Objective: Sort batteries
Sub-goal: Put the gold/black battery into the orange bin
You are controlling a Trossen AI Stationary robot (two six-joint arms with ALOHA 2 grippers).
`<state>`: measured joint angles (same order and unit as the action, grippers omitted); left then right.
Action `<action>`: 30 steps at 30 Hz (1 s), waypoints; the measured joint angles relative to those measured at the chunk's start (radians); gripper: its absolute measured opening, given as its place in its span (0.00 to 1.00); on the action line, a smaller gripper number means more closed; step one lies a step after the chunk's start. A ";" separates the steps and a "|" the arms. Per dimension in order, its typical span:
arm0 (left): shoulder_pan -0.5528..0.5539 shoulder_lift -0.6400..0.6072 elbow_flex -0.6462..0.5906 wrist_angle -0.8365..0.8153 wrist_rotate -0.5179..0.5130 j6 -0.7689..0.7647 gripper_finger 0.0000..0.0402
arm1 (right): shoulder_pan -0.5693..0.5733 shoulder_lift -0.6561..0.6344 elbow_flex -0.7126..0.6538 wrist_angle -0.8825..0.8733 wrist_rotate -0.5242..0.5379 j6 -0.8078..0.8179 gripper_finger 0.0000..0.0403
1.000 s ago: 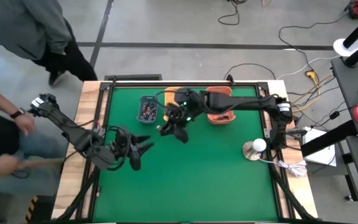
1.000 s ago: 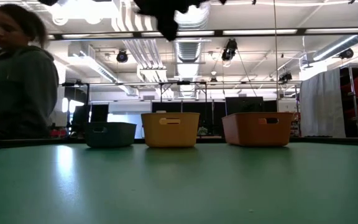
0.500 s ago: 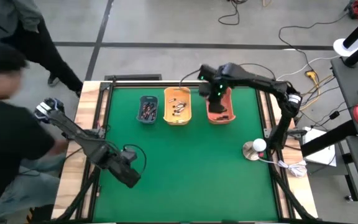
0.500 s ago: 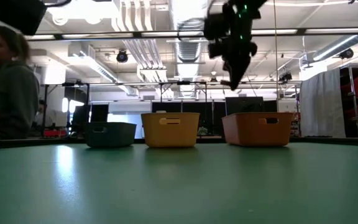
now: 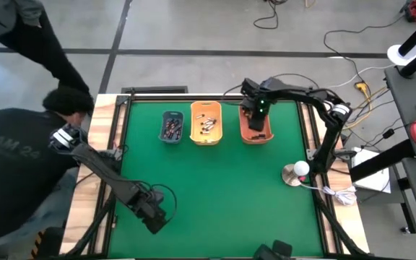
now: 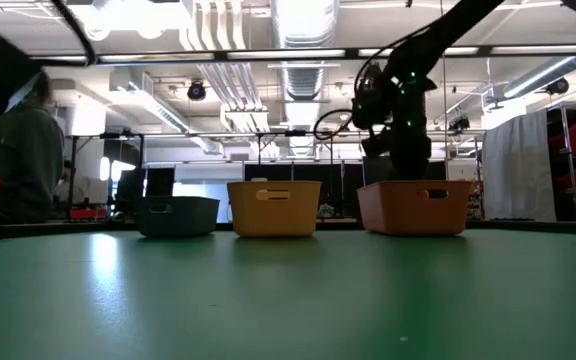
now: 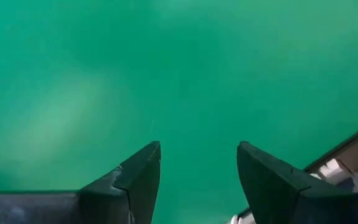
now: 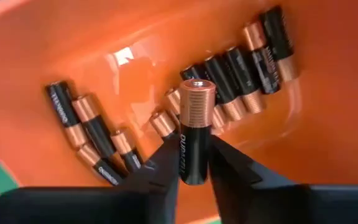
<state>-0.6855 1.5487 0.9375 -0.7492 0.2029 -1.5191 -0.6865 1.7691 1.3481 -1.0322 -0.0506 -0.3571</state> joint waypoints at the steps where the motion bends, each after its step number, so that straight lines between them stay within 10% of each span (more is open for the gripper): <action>1: -0.002 0.011 0.000 0.001 0.022 -0.018 0.47 | 0.000 0.000 -0.017 0.015 0.000 0.016 0.19; 17: -0.062 0.027 -0.014 -0.220 0.180 0.018 0.47 | 0.077 -0.197 -0.033 0.077 -0.001 0.136 0.52; 30: -0.094 0.080 -0.096 -0.229 0.355 0.561 0.43 | 0.335 -0.469 -0.033 0.176 0.000 0.366 0.54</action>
<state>-0.7791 1.6283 0.8413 -0.9779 0.5583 -0.9584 -0.3518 1.3000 1.3151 -0.8567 -0.0509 0.0092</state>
